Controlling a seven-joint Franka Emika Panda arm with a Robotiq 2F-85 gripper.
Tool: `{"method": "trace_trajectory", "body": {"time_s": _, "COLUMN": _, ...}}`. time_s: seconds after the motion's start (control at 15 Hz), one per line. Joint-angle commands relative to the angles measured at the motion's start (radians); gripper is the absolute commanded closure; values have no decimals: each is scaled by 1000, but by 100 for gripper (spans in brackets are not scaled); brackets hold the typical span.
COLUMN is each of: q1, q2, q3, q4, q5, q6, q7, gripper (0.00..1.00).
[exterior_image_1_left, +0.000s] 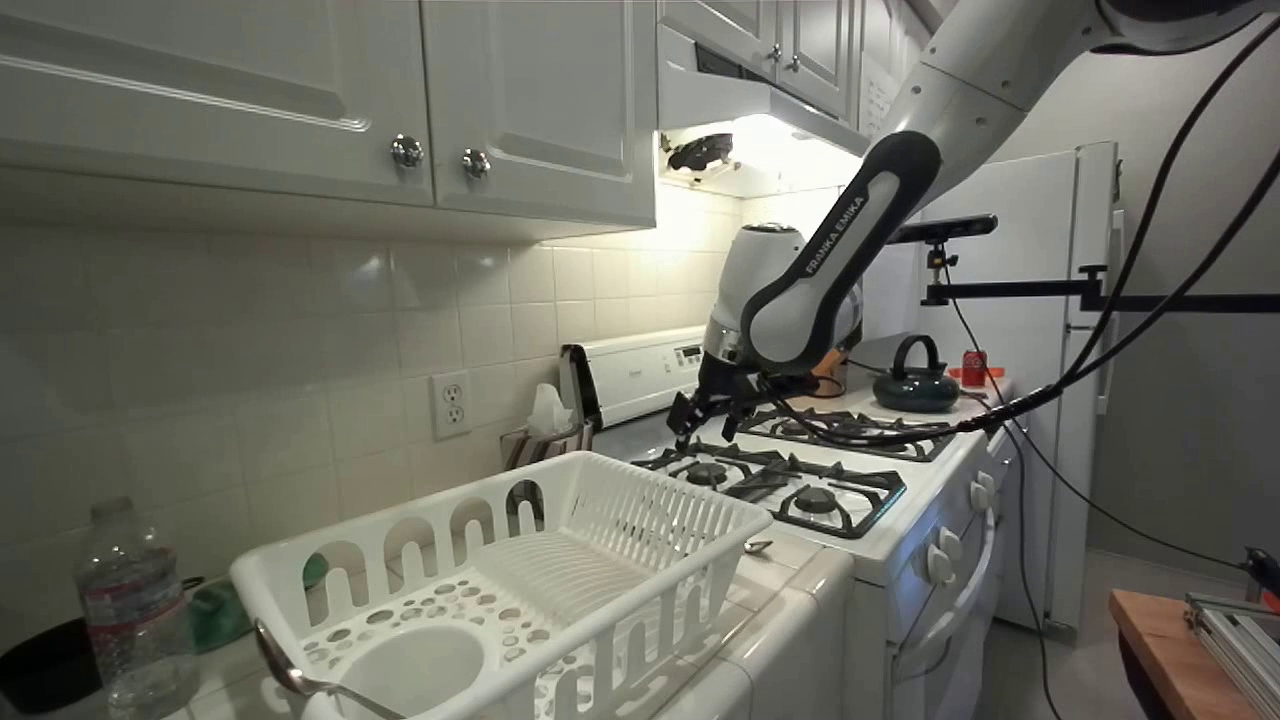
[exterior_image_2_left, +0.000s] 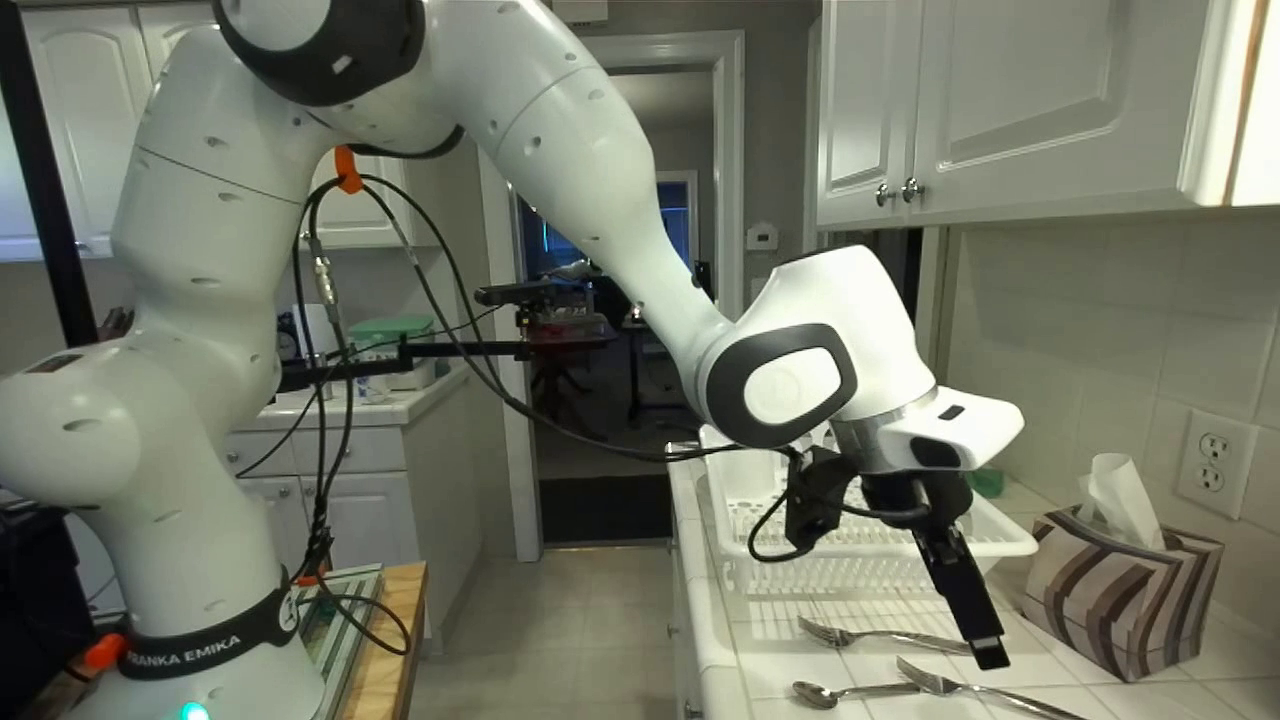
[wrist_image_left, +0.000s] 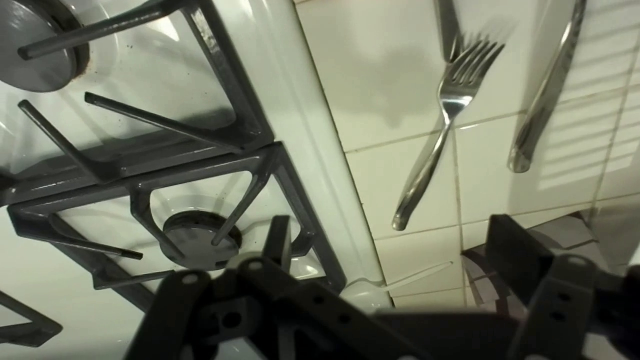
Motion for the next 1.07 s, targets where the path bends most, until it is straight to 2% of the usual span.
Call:
{"method": "trace_trajectory", "body": {"time_s": 0.0, "q1": -55, "q2": 75, "q3": 44, "q4": 69, "q5": 88, "q6": 23, "q7": -97, "gripper": 0}}
{"method": "trace_trajectory", "body": {"time_s": 0.47, "q1": -149, "q2": 184, "q3": 171, "q4": 188, "q5": 227, "q6": -6, "q7": -203, "gripper": 0}}
{"method": "trace_trajectory", "body": {"time_s": 1.0, "q1": -180, "q2": 285, "q3": 194, "q4": 313, "q5": 244, "q6": -67, "q7": -239, "gripper": 0}}
